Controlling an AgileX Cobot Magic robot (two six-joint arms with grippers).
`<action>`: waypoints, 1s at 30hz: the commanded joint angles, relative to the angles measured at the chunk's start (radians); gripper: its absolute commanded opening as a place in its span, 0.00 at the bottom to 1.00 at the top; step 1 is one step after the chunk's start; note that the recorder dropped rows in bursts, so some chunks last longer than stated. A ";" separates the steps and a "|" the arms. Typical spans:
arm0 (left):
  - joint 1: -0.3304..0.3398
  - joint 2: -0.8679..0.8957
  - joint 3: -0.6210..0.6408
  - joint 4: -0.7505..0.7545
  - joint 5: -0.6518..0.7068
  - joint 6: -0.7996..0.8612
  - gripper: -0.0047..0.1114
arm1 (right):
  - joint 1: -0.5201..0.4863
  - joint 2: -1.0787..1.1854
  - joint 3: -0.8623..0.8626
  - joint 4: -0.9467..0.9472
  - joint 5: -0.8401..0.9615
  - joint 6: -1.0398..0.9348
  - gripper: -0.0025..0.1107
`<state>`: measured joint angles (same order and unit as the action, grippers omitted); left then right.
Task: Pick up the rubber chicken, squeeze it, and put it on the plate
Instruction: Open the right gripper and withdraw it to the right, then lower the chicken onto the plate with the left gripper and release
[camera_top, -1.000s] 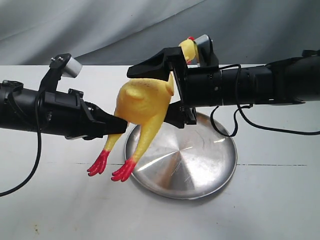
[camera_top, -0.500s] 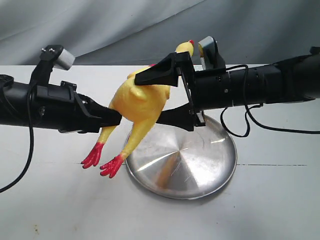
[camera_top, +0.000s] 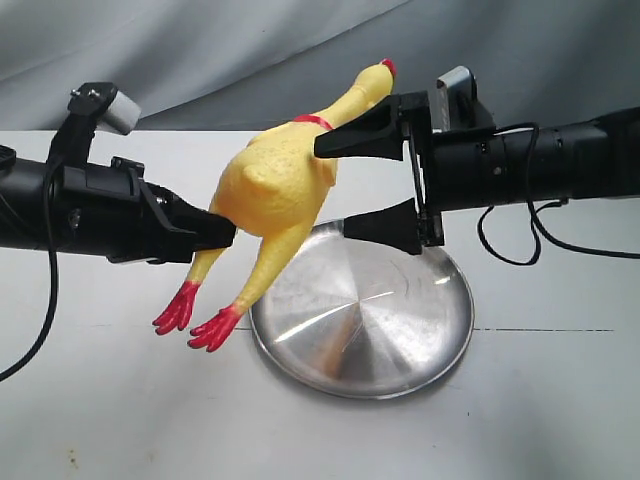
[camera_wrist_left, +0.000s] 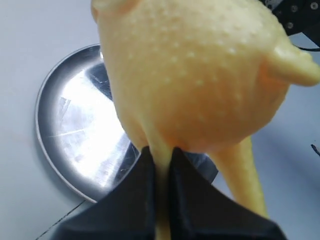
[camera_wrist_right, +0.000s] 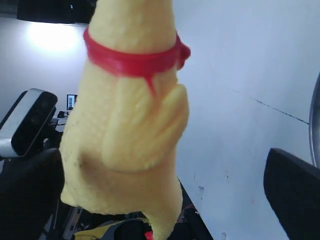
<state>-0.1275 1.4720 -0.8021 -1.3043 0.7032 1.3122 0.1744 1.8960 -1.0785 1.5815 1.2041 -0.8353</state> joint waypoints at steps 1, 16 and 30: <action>0.000 -0.013 -0.007 0.006 -0.006 -0.005 0.04 | -0.016 -0.004 -0.006 0.026 0.017 -0.003 0.95; 0.000 0.129 -0.007 -0.074 0.040 0.002 0.04 | -0.185 -0.006 -0.006 -0.088 0.017 0.018 0.62; -0.050 0.310 -0.028 -0.222 0.123 0.101 0.04 | -0.293 -0.173 -0.006 -0.095 0.017 -0.016 0.02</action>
<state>-0.1430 1.7517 -0.8072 -1.4840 0.8042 1.3838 -0.1092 1.7766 -1.0785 1.4884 1.2116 -0.8372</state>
